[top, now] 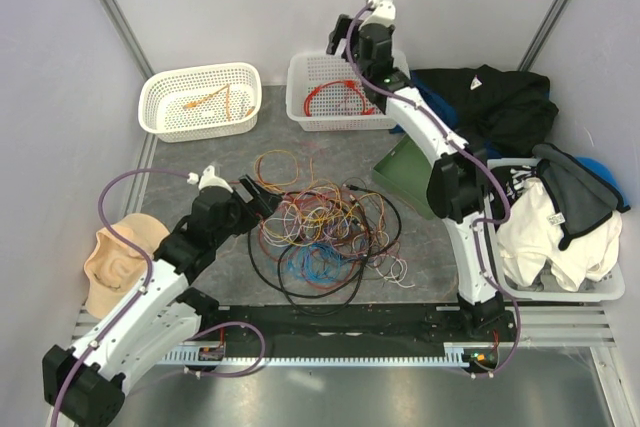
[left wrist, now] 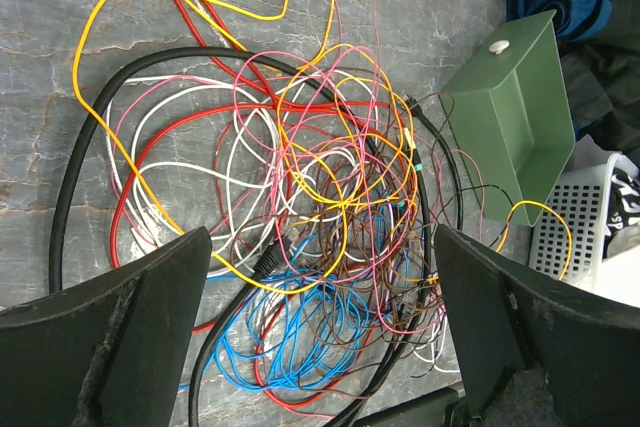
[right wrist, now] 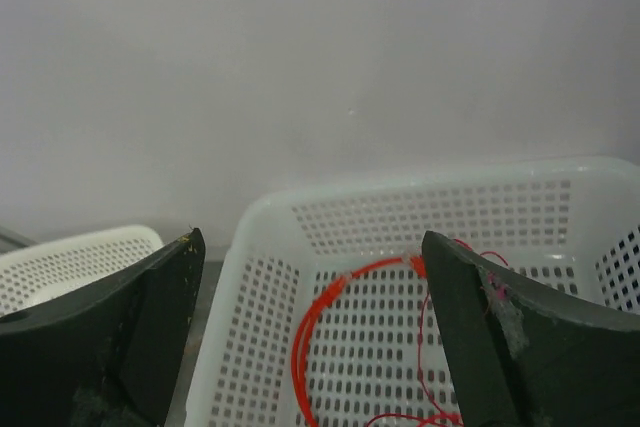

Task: Untangle the cables

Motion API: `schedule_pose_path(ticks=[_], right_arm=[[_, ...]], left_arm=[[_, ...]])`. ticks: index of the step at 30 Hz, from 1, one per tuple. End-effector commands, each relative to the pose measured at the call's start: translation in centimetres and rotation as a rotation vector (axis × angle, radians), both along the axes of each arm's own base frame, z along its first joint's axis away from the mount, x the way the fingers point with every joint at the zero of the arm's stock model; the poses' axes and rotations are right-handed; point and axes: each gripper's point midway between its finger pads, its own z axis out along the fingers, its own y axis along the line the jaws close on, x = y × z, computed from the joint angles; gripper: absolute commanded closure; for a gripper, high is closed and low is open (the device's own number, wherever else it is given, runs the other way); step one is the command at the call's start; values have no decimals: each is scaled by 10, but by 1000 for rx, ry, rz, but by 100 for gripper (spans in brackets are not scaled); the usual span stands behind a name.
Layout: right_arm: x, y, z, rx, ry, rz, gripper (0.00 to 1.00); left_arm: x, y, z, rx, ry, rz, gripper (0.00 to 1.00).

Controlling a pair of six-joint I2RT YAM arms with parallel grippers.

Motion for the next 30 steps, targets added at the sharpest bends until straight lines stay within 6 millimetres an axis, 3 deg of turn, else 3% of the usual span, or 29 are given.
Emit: schedule_pose_path(ticks=[1, 4, 8, 10, 12, 13, 14, 15, 17, 18, 22, 27, 29, 30], right_arm=[[-77, 37, 94, -41, -99, 46, 2], [-106, 48, 87, -88, -21, 46, 2], [-140, 43, 45, -144, 143, 42, 2], [-168, 39, 17, -150, 215, 84, 2], [-189, 44, 8, -83, 222, 133, 2], [-213, 36, -17, -79, 266, 151, 2], [-225, 43, -20, -34, 258, 213, 2], [-246, 36, -41, -12, 300, 244, 2], [-267, 37, -59, -16, 338, 303, 2], [-285, 36, -78, -51, 374, 356, 2], [-328, 48, -122, -141, 444, 469, 5], [-366, 66, -180, -256, 547, 558, 16], [-378, 79, -190, -265, 533, 602, 17], [-387, 75, -210, -291, 566, 609, 17]], left_arm=[[5, 2, 20, -16, -60, 19, 0], [6, 3, 28, -21, -78, 26, 0], [9, 3, 37, -21, -95, 26, 0], [9, 4, 40, -12, -100, 29, 0], [9, 5, 46, -16, -117, 31, 0], [9, 5, 48, -17, -121, 30, 0], [9, 4, 51, -21, -127, 29, 0], [10, 3, 53, -13, -140, 14, 0], [11, 1, 54, -5, -139, 0, 1], [12, 0, 54, -2, -140, -3, 0], [14, -6, 39, -19, -79, -6, 0], [11, -15, 21, -54, -5, -21, 0], [9, -14, 16, -56, 1, -19, 0], [8, -13, 16, -57, -2, -15, 0]])
